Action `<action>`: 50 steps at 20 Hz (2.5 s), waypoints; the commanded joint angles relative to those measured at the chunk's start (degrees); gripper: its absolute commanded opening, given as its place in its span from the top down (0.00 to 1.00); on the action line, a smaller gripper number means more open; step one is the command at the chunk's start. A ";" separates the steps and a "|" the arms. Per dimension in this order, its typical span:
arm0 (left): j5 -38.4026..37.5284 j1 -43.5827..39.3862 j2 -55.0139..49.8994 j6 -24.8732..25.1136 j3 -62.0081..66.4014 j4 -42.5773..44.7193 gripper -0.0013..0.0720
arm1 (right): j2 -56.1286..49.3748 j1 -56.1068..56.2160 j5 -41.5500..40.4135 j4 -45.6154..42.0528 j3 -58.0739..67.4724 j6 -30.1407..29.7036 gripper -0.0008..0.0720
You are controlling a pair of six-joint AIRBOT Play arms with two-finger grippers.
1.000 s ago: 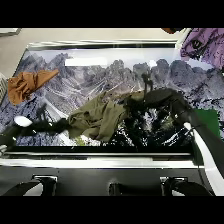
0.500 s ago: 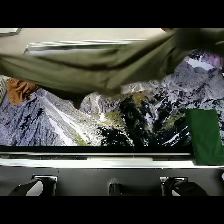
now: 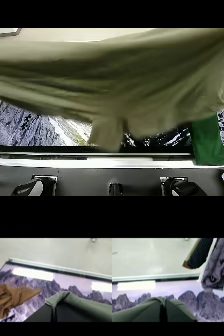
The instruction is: Fold the clothes and pants, and hang the long-sleeved shirts on hangers.
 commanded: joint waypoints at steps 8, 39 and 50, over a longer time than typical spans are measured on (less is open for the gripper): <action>22.29 -8.50 -15.72 1.05 -45.13 -3.52 0.96 | -45.75 0.07 2.49 13.14 0.15 2.93 0.95; 26.05 -8.68 -27.23 -1.09 -50.25 -3.52 0.96 | -51.19 -17.16 3.91 60.98 -31.74 -25.40 0.31; 24.33 -7.67 -27.19 -0.55 -45.55 -3.48 0.96 | -49.18 -14.64 10.03 62.12 -27.21 -24.74 0.95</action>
